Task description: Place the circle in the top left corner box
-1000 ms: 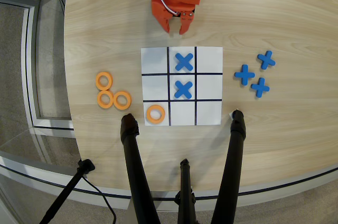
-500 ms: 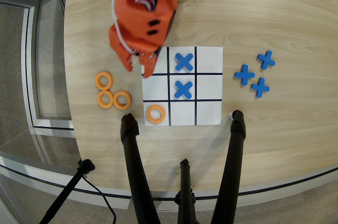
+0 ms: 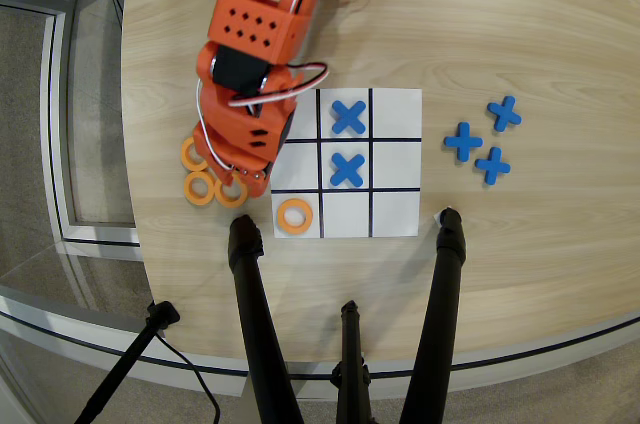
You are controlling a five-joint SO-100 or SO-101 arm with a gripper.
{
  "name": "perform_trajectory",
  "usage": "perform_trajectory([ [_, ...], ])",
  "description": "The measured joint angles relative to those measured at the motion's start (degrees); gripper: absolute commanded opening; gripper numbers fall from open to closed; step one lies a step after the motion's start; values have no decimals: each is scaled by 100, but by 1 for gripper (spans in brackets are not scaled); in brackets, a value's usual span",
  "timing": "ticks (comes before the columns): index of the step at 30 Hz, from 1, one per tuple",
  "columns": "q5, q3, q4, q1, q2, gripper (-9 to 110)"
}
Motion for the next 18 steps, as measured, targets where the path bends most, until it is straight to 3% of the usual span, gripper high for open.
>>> perform_trajectory([
  [18,0,-1028,-809,9,-2136,11],
])
